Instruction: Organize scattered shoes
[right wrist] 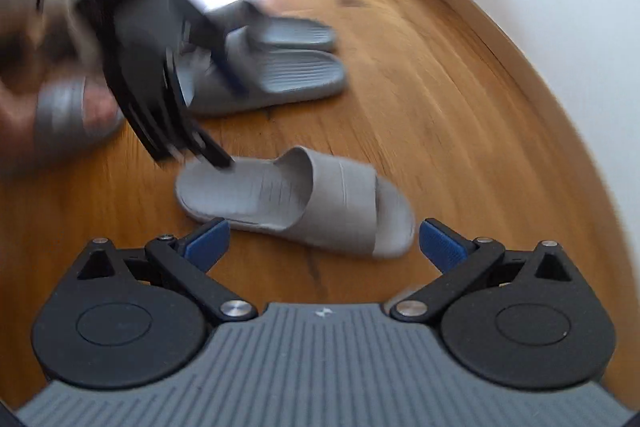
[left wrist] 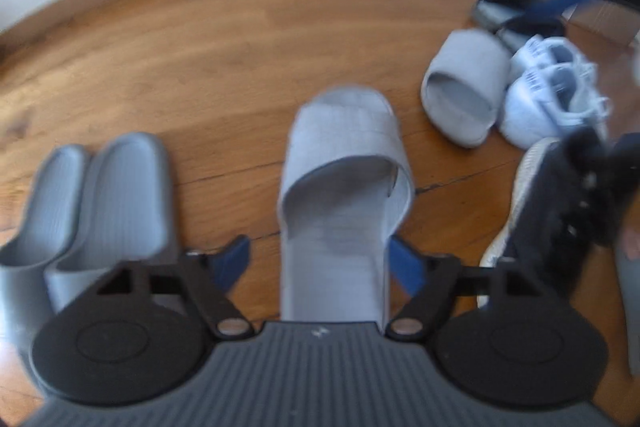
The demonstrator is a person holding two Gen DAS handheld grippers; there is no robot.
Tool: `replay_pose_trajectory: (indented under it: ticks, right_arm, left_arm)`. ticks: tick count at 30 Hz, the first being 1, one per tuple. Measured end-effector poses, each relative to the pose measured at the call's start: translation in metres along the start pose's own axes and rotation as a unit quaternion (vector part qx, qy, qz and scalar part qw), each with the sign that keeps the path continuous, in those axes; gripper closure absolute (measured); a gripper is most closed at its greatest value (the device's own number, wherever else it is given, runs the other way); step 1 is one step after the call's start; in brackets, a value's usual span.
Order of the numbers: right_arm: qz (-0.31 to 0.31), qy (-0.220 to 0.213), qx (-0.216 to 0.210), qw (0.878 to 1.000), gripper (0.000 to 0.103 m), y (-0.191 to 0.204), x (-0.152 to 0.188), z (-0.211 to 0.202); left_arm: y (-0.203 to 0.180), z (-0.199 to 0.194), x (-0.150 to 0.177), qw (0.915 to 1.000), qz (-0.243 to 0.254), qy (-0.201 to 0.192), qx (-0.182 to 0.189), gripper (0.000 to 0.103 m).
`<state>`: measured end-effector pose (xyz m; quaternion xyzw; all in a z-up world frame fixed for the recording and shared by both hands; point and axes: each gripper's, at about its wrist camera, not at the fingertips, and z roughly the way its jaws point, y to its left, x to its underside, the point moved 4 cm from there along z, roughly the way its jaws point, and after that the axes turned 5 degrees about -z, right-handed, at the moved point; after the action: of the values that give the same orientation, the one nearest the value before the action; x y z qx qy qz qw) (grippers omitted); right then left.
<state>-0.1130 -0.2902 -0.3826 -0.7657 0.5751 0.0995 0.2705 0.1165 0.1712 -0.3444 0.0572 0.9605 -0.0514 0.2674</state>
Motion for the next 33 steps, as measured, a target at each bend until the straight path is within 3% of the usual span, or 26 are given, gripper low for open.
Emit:
replay_pose_trajectory:
  ticks: [2,4,6,9,15,16,17,19,21,24,26,29,31,32,33]
  right_arm:
    - [-0.121,0.024,0.009,0.992,0.001,0.011,-0.006,0.024]
    - [-0.244,0.06,0.016,0.968,0.001,0.022,-0.007,0.05]
    - [-0.314,0.087,0.0,0.945,0.001,0.028,-0.01,0.073]
    - [-0.357,0.11,-0.028,0.927,0.001,0.03,-0.011,0.102]
    - [-0.411,0.145,-0.044,0.899,0.001,0.04,0.003,0.138]
    - [-0.41,0.144,-0.041,0.899,0.003,0.04,0.005,0.139]
    - [-0.395,0.142,-0.033,0.907,0.004,0.041,0.005,0.141]
    - [-0.361,0.138,-0.018,0.922,0.016,0.043,0.006,0.142]
    - [-0.305,0.133,-0.02,0.943,0.021,0.04,0.001,0.135]
    - [-0.18,0.133,-0.029,0.974,0.024,0.028,0.002,0.121]
    - [-0.103,0.142,-0.007,0.984,0.027,0.019,0.01,0.113]
    - [-0.016,0.135,0.027,0.99,0.03,0.008,0.01,0.103]
    - [0.067,0.134,0.057,0.987,0.03,-0.006,0.008,0.095]
    - [0.137,0.136,0.077,0.978,0.03,-0.019,0.007,0.092]
    - [0.216,0.14,0.099,0.961,0.029,-0.035,0.008,0.092]
  left_arm:
    - [0.017,-0.015,0.008,0.9996,0.008,-0.003,-0.025,0.01]
    - [0.032,-0.027,0.013,0.9992,-0.004,-0.001,-0.04,0.01]
    - [0.042,-0.032,0.014,0.9986,-0.03,0.002,-0.042,0.01]
    - [0.048,-0.033,0.013,0.9969,-0.063,0.011,-0.046,0.01]
    - [0.053,-0.037,-0.001,0.996,-0.072,-0.001,-0.052,0.01]
    - [0.055,-0.037,-0.002,0.9958,-0.076,-0.002,-0.052,0.01]
    - [0.056,-0.037,0.0,0.9954,-0.08,-0.003,-0.052,0.01]
    - [0.057,-0.037,0.004,0.9947,-0.089,-0.004,-0.052,0.01]
    - [0.058,-0.034,0.007,0.9939,-0.097,-0.001,-0.052,0.01]
    - [0.056,-0.032,0.011,0.9935,-0.099,0.006,-0.055,0.01]
    - [0.053,-0.031,0.014,0.9936,-0.098,0.01,-0.055,0.01]
    - [0.051,-0.03,0.016,0.9936,-0.097,0.016,-0.055,0.01]
    - [0.05,-0.028,0.015,0.9935,-0.098,0.019,-0.055,0.01]
    - [0.049,-0.026,0.014,0.9934,-0.099,0.019,-0.055,0.01]
    - [0.048,-0.025,0.014,0.9933,-0.1,0.02,-0.055,0.01]
